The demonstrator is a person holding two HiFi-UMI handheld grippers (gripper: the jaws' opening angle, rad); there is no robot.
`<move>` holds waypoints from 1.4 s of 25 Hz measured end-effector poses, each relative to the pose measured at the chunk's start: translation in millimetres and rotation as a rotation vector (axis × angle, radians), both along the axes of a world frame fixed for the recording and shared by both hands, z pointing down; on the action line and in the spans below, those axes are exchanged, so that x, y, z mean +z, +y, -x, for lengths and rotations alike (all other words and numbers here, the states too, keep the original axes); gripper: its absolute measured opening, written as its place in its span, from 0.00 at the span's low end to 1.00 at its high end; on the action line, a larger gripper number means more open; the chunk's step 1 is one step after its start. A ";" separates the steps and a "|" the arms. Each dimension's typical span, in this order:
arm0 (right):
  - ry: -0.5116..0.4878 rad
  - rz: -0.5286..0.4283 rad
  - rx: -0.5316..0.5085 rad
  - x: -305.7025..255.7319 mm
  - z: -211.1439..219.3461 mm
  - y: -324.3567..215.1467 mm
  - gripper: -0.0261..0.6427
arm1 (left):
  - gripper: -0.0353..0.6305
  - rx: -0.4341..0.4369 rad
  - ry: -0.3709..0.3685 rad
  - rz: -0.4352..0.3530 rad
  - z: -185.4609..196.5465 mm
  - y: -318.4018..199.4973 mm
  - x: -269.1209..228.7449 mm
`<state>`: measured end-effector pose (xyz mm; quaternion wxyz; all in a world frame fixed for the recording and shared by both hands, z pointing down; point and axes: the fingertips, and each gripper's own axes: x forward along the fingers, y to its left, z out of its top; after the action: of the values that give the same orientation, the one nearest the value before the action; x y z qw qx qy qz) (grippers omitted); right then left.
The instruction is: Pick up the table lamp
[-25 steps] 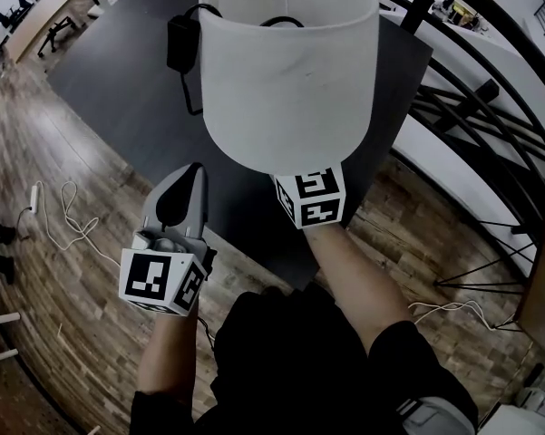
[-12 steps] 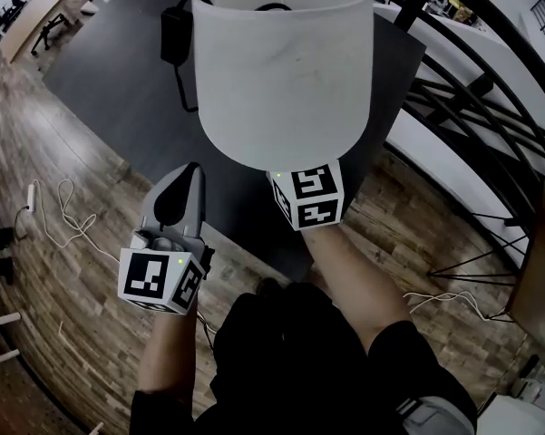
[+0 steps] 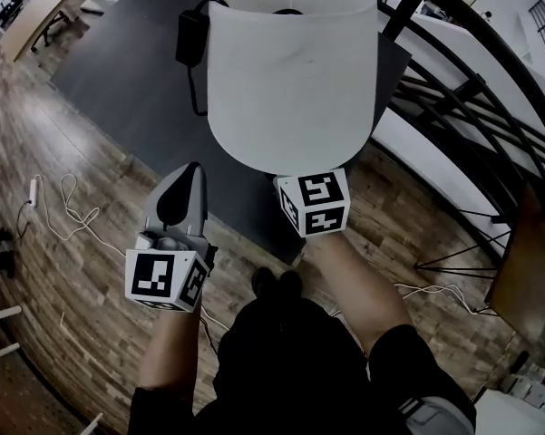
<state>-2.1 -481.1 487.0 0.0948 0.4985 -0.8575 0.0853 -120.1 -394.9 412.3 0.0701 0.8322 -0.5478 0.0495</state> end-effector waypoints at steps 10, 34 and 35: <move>0.002 0.033 -0.016 -58.3 -19.9 63.7 0.23 | 0.06 -0.002 0.006 -0.006 -13.1 56.1 -49.3; -0.100 0.057 -0.114 -136.6 -34.3 193.0 0.23 | 0.06 0.027 -0.039 -0.012 -13.9 147.1 -102.8; -0.106 0.050 -0.111 -141.5 -35.0 193.6 0.23 | 0.06 0.032 -0.039 -0.012 -14.4 148.5 -103.0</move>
<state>32.9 -287.6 345.6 0.0663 0.4425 -0.8851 0.1276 -105.7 -246.4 309.3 0.0535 0.8401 -0.5360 0.0635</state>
